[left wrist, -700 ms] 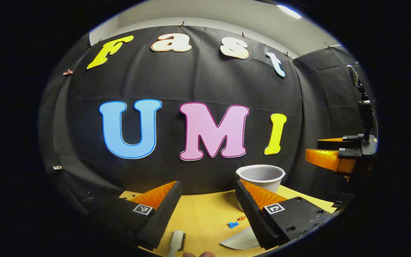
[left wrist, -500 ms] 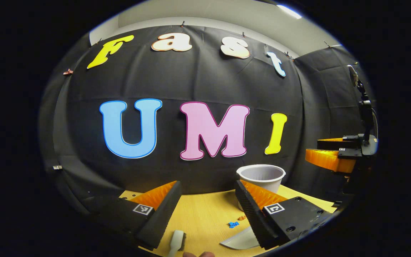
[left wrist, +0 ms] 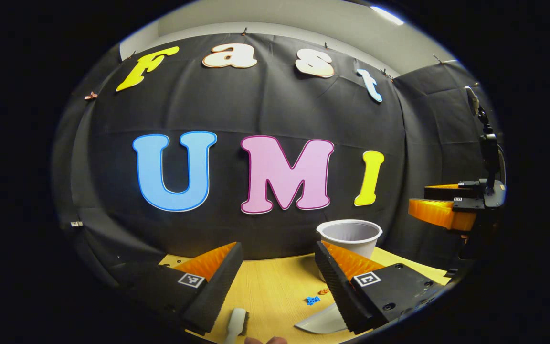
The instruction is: Pick up the small broom and dustpan from the desktop, sweep the trash into the dustpan with the broom, and then empty the trash into the garbage bin.
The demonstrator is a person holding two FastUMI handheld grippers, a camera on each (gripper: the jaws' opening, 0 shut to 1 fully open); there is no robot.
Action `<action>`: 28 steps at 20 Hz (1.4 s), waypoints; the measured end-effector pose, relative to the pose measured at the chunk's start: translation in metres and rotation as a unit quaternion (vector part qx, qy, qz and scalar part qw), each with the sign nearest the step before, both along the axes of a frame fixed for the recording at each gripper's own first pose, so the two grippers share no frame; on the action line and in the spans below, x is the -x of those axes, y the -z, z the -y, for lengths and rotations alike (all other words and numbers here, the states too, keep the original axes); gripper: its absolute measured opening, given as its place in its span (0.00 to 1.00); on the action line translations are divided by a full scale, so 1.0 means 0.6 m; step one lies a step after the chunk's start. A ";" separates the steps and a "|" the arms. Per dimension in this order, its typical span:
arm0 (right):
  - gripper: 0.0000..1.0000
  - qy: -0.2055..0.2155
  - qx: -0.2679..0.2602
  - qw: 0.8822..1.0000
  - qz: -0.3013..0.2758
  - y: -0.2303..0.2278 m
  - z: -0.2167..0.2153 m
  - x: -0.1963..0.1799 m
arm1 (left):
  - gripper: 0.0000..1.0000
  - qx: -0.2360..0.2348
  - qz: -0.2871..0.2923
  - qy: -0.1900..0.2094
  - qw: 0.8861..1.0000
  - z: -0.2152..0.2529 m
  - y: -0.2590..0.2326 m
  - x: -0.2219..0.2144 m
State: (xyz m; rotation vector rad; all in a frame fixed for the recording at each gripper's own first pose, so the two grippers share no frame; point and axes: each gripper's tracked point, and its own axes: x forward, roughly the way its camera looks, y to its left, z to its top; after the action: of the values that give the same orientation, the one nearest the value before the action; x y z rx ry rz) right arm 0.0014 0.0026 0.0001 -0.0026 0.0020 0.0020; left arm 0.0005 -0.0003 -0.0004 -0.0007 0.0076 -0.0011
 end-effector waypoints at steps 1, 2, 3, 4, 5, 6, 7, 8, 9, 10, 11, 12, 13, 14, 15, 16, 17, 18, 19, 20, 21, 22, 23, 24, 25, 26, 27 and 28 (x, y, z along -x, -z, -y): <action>0.97 -0.001 0.000 1.000 0.000 0.000 -0.001 -0.001 | 0.97 0.000 0.000 0.001 1.000 0.000 0.001 0.000; 0.97 -0.005 0.000 1.000 -0.004 0.004 -0.005 -0.001 | 0.97 -0.001 0.000 0.001 1.000 0.000 0.000 0.001; 0.97 -0.014 -0.001 1.000 -0.016 0.012 -0.011 0.001 | 0.97 -0.002 -0.001 0.001 1.000 0.001 -0.001 0.000; 0.97 -0.028 0.001 0.999 -0.037 0.028 -0.020 0.003 | 0.97 -0.004 -0.002 0.001 1.000 0.000 -0.004 0.001; 0.98 -0.044 0.004 0.997 -0.064 0.051 -0.029 0.009 | 0.97 -0.006 -0.001 -0.002 1.000 -0.001 -0.002 0.002; 0.98 -0.058 0.009 0.994 -0.095 0.079 -0.034 0.019 | 0.97 -0.007 -0.001 -0.004 1.000 -0.001 -0.001 0.002; 0.98 -0.071 0.016 0.989 -0.128 0.107 -0.039 0.031 | 0.97 -0.007 -0.001 -0.006 1.000 -0.002 0.002 0.001; 0.98 -0.083 0.024 0.983 -0.159 0.135 -0.043 0.044 | 0.97 -0.007 -0.003 -0.007 1.000 -0.002 0.002 0.000; 0.98 -0.092 0.035 0.976 -0.193 0.163 -0.045 0.057 | 0.97 -0.007 -0.004 -0.010 1.000 -0.003 0.002 0.000; 0.98 -0.099 0.044 0.968 -0.226 0.194 -0.046 0.070 | 0.97 -0.006 -0.006 -0.012 1.000 -0.003 0.001 0.000; 0.98 -0.106 0.051 0.958 -0.262 0.231 -0.049 0.080 | 0.97 -0.005 -0.009 -0.015 1.000 -0.003 0.002 0.000; 0.98 -0.110 0.053 0.947 -0.295 0.260 -0.052 0.091 | 0.97 -0.003 -0.012 -0.017 1.000 -0.003 0.001 -0.001; 0.98 -0.118 0.046 0.936 -0.328 0.287 -0.060 0.104 | 0.97 -0.001 -0.015 -0.021 1.000 -0.004 0.001 0.000; 0.97 -0.122 0.033 0.925 -0.357 0.309 -0.069 0.119 | 0.97 0.001 -0.019 -0.025 1.000 -0.005 0.001 0.000; 0.97 -0.127 0.022 0.914 -0.385 0.339 -0.078 0.132 | 0.97 0.003 -0.021 -0.029 0.999 -0.006 0.006 -0.002; 0.97 -0.129 0.017 0.903 -0.409 0.363 -0.084 0.142 | 0.97 0.004 -0.023 -0.033 0.999 -0.008 0.005 -0.002; 0.97 -0.132 0.019 0.893 -0.429 0.388 -0.088 0.154 | 0.97 0.004 -0.026 -0.038 0.999 -0.009 0.007 -0.003; 0.97 -0.134 0.021 0.884 -0.447 0.411 -0.092 0.162 | 0.97 0.003 -0.030 -0.042 0.999 -0.010 0.008 -0.005; 0.97 -0.135 0.020 0.876 -0.462 0.435 -0.097 0.167 | 0.97 0.002 -0.033 -0.045 0.998 -0.011 0.011 -0.006; 0.97 -0.135 0.018 0.866 -0.481 0.458 -0.102 0.172 | 0.97 0.001 -0.035 -0.049 0.998 -0.012 0.011 -0.007; 0.97 -0.134 0.012 0.858 -0.496 0.477 -0.106 0.176 | 0.97 -0.001 -0.037 -0.052 0.998 -0.012 0.008 -0.007; 0.97 -0.134 0.006 0.849 -0.511 0.495 -0.109 0.177 | 0.97 -0.001 -0.038 -0.054 0.998 -0.013 0.008 -0.006; 0.97 -0.132 0.003 0.840 -0.526 0.520 -0.106 0.179 | 0.97 -0.002 -0.039 -0.056 0.998 -0.015 0.011 -0.005; 0.97 -0.128 0.003 0.833 -0.538 0.543 -0.105 0.186 | 0.97 -0.004 -0.040 -0.058 0.997 -0.016 0.010 -0.004; 0.98 -0.126 0.003 0.826 -0.549 0.566 -0.109 0.186 | 0.97 -0.005 -0.041 -0.059 0.997 -0.018 0.012 -0.003; 0.97 -0.123 0.004 0.821 -0.557 0.585 -0.112 0.184 | 0.97 -0.007 -0.041 -0.061 0.997 -0.022 0.014 0.002; 0.97 -0.121 0.008 0.816 -0.565 0.603 -0.115 0.185 | 0.97 -0.008 -0.042 -0.062 0.997 -0.028 0.016 0.008; 0.96 -0.120 0.010 0.812 -0.572 0.619 -0.117 0.184 | 0.97 -0.010 -0.044 -0.063 0.997 -0.031 0.016 0.012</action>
State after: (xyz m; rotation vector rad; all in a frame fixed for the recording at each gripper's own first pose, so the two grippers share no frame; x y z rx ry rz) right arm -0.1088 0.0727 -0.3716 -0.0224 1.2233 0.2587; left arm -0.0066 0.0182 -0.0101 0.0180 0.0952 0.1260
